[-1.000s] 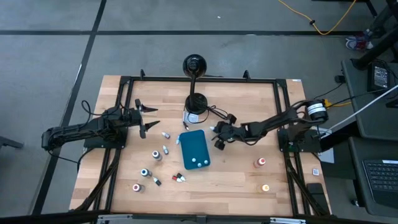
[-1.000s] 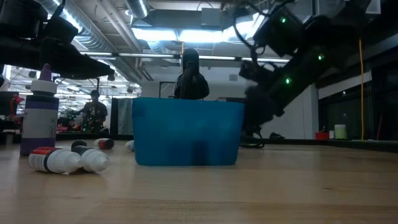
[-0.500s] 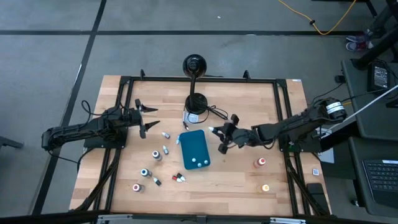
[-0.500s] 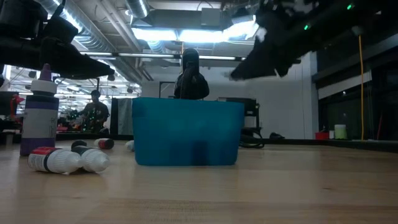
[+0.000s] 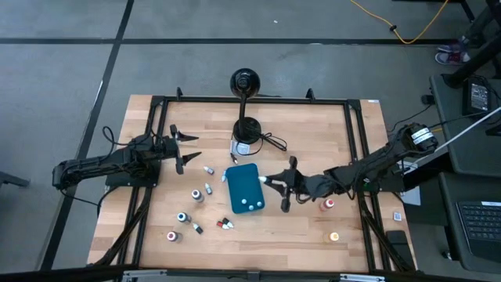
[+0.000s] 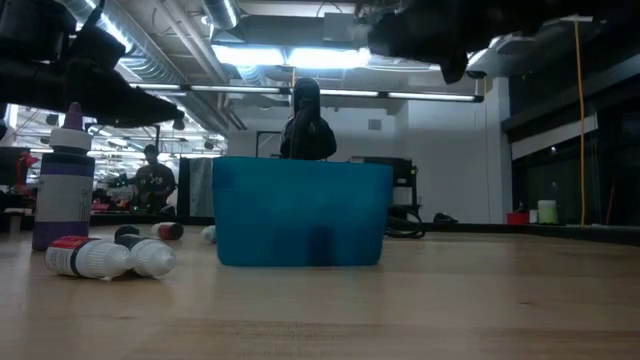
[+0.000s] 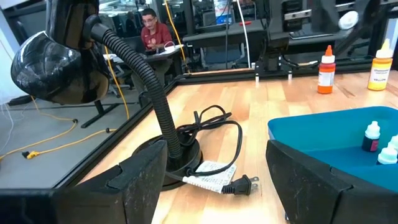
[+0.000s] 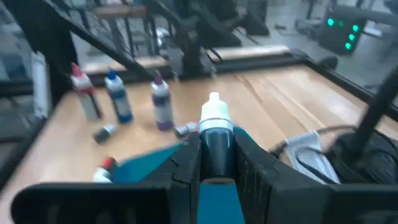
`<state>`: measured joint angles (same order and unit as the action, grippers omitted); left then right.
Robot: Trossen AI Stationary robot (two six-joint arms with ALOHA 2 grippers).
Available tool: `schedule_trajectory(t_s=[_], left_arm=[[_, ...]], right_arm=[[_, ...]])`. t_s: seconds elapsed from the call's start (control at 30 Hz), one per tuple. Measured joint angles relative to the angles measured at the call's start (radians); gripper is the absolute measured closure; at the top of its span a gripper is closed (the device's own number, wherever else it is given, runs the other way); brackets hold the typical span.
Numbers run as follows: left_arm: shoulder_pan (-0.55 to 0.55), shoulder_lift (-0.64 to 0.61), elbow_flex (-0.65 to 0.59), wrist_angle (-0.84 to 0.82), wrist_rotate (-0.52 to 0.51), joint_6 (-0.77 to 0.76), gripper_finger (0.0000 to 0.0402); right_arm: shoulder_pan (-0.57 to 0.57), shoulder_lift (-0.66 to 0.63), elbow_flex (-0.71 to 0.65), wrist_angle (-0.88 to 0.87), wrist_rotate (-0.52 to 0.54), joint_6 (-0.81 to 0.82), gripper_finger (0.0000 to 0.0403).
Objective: Pick & Place food coloring
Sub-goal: Put the right blue small food coloring bottle into the bin
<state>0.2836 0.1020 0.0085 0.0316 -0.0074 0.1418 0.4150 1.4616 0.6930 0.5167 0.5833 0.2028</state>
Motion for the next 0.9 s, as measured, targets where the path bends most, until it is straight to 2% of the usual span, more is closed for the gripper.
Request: schedule_trajectory(t_s=[0.13, 0.3, 0.43, 0.5, 0.67, 0.9], left_arm=[[0.000, 0.000, 0.000, 0.028, 0.000, -0.120, 0.0132], [-0.002, 0.001, 0.000, 0.037, 0.011, -0.365, 0.0132], [-0.010, 0.001, 0.005, 0.124, 0.180, -0.376, 0.0132], [-0.028, 0.002, 0.028, 0.153, 0.226, -0.385, 0.0132], [-0.085, 0.040, 0.099, 0.143, 0.203, -0.394, 0.0132], [-0.174, 0.194, 0.186, 0.143, 0.183, -0.368, 0.0126]], right_arm=[[0.021, 0.005, 0.000, 0.092, 0.001, -0.025, 0.0324], [0.029, 0.044, 0.000, 0.247, 0.002, -0.103, 0.0327], [0.028, 0.098, 0.000, 0.358, 0.002, -0.138, 0.0324], [0.026, 0.130, 0.008, 0.402, 0.003, -0.164, 0.0324], [0.011, 0.224, 0.112, 0.417, -0.009, -0.220, 0.0326], [0.009, 0.372, 0.353, 0.337, -0.047, -0.377, 0.0325]])
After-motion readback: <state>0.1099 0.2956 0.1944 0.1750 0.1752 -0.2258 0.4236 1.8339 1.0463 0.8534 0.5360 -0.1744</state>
